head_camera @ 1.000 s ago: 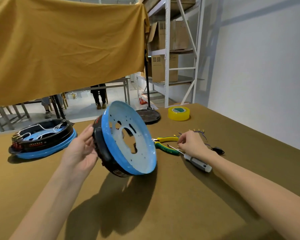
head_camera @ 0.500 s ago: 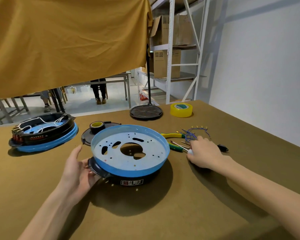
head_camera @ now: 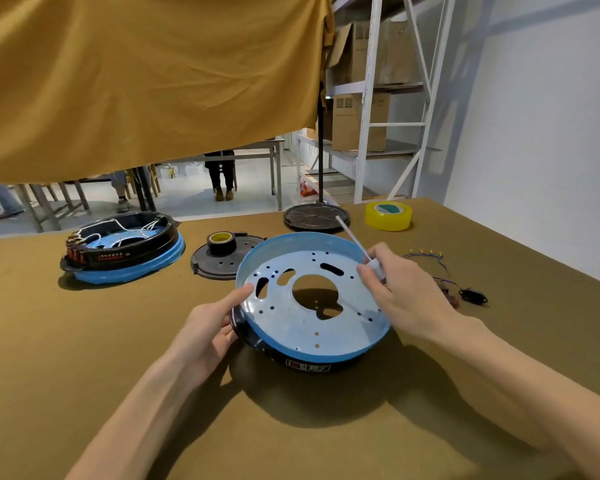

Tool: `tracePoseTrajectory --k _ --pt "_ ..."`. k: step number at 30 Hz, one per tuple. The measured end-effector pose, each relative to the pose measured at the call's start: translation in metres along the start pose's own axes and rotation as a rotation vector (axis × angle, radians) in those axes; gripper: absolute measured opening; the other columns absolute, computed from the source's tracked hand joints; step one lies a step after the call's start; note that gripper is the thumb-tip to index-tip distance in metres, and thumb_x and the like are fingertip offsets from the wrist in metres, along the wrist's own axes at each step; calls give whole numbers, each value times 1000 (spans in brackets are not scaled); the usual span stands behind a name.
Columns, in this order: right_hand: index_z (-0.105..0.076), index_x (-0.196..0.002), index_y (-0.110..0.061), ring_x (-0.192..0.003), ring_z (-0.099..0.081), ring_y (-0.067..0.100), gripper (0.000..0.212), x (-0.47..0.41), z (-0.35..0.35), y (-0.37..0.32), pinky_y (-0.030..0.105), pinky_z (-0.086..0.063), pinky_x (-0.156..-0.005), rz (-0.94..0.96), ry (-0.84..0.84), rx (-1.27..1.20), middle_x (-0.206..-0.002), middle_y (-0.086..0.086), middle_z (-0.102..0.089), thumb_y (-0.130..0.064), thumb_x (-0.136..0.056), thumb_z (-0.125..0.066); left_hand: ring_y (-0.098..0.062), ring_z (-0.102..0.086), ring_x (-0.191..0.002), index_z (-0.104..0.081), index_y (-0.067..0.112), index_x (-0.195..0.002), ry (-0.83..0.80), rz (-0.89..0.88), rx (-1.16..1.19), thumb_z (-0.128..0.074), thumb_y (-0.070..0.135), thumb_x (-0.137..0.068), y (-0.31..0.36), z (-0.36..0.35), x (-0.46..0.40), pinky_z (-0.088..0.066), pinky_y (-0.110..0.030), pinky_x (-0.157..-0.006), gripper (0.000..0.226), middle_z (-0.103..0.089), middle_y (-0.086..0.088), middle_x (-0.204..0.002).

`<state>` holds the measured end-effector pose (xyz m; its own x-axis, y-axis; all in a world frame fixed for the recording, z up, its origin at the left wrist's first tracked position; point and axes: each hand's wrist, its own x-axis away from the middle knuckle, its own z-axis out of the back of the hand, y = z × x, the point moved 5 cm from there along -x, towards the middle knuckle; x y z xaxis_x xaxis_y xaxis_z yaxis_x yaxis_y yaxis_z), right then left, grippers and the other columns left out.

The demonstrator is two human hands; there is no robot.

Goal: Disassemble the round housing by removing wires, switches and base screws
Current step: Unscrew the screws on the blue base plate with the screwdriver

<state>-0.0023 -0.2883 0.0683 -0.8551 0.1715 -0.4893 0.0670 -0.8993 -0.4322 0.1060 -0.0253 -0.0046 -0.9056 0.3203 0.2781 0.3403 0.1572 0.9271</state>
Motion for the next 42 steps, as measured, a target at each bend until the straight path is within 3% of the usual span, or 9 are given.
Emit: tracePoseTrajectory --k 4,7,9,15,20,25,29,37,42 --pt "-54 -105 -31 -71 -52 6 40 20 -13 -22 29 -39 -80 169 -93 324 -82 -16 -61 -68 -96 -42 -25 -76 -100 -68 13 -109 -7 -68 83 -83 41 -77 7 5 2 -58 -39 -89 45 -80 -10 -100" --pt "-58 -97 -36 -67 -48 8 47 25 -14 -29 20 -33 -66 160 -241 109 -76 -14 -57 -80 -85 -49 -28 -74 -107 -64 9 -120 -75 -90 237 -83 32 -79 10 -1 3 -55 -39 -94 51 -77 -17 -110" --pt "-60 -95 -37 -68 -50 9 46 25 -14 -33 22 -40 -59 161 -372 -106 -80 -11 -58 -80 -79 -61 -29 -72 -111 -60 4 -125 -101 -90 352 -83 22 -79 10 -4 2 -53 -38 -101 54 -74 -20 -118" --pt "-64 -88 -28 -84 -57 10 28 20 -17 -45 29 -49 -76 317 -399 -52 -89 -11 -59 -51 -82 -79 -25 -69 -119 -56 7 -134 -185 -206 356 -69 17 -86 20 -15 12 -55 -38 -100 51 -70 -13 -130" --pt "-58 -75 -22 -70 -57 21 30 12 11 -28 32 -46 -62 179 -204 -383 -76 -1 -58 -37 -83 -83 -14 -57 -134 -46 15 -149 -285 -463 147 -63 11 -94 41 -55 25 -44 -34 -114 58 -63 0 -143" --pt "-67 -73 -15 -50 -56 10 24 11 36 -12 18 -44 -48 -3 -5 -649 -61 -4 -61 -29 -75 -87 2 -62 -121 -53 38 -135 -256 -725 -191 -71 3 -93 42 -125 45 -53 -14 -91 57 -68 25 -127" --pt "-76 -90 -12 -86 -75 35 26 21 53 12 42 -63 -74 -150 39 -862 -94 17 -77 -29 -73 -86 -3 -65 -118 -48 34 -146 -212 -890 -229 -71 9 -94 31 -170 63 -55 -26 -97 62 -70 21 -124" --pt "-69 -115 -13 -99 -74 36 47 49 47 40 39 -62 -73 -413 179 -1271 -116 21 -73 -42 -79 -78 15 -43 -134 -24 54 -151 -327 -954 -437 -60 21 -103 10 -211 82 -41 -16 -111 68 -51 42 -137" --pt "-63 -128 -16 -110 -70 37 53 51 45 38 45 -61 -86 -383 207 -1285 -122 18 -72 -42 -83 -74 5 -56 -128 -34 36 -155 -282 -955 -426 -63 19 -101 7 -212 79 -47 -22 -108 64 -64 19 -136"
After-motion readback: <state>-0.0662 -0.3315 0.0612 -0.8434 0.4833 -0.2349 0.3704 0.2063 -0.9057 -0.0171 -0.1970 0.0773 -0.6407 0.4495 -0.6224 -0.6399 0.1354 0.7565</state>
